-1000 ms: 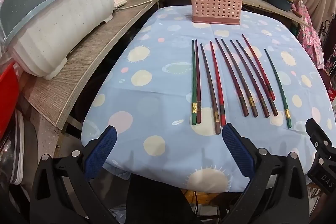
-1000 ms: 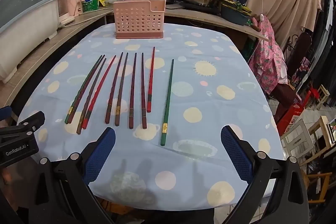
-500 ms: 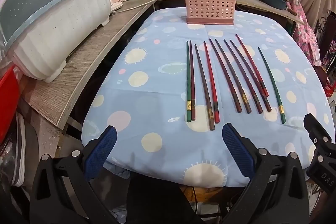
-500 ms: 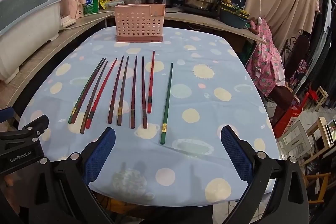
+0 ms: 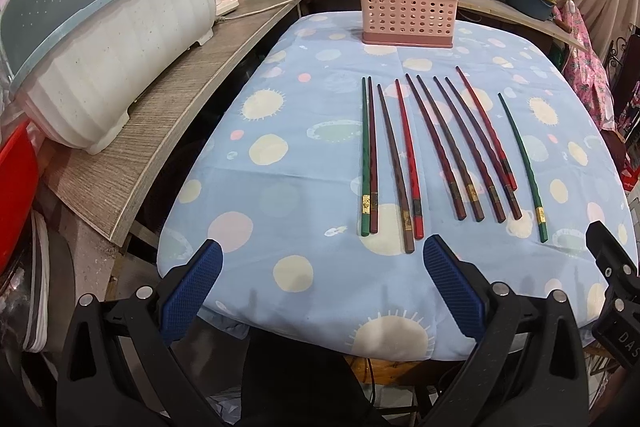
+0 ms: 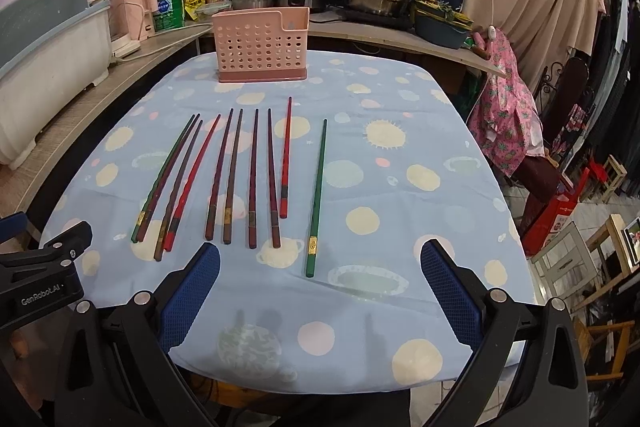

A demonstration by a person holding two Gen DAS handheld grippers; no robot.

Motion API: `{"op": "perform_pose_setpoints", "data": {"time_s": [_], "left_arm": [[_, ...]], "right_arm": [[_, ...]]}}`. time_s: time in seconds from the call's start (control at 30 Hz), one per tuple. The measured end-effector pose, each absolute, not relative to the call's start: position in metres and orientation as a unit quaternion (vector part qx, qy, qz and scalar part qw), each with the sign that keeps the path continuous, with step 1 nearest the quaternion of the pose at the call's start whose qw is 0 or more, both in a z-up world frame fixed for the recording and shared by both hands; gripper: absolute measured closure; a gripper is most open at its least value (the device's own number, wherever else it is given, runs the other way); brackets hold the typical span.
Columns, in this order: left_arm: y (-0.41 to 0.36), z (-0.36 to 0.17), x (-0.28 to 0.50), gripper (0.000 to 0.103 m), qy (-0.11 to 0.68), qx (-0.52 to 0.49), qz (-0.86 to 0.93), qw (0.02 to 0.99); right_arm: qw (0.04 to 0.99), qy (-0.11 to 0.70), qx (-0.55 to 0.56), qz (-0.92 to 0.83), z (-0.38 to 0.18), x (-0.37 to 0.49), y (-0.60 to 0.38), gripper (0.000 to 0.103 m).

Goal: Organize utensils

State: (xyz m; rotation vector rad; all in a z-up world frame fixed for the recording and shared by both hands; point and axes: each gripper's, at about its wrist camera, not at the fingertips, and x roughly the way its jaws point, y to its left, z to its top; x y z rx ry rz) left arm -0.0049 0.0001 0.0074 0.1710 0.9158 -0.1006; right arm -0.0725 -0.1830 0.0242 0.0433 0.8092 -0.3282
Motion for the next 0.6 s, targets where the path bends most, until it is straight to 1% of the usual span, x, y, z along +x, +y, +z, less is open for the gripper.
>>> {"op": "perform_pose_setpoints", "data": {"time_s": [0.6], "left_arm": [[-0.0001,0.0104,-0.0085,0.007,0.439,0.076,-0.045,0.894]], "right_arm": [[0.907,0.389,0.025,-0.163,0.0296,-0.0743,-0.1818,0.007]]}}
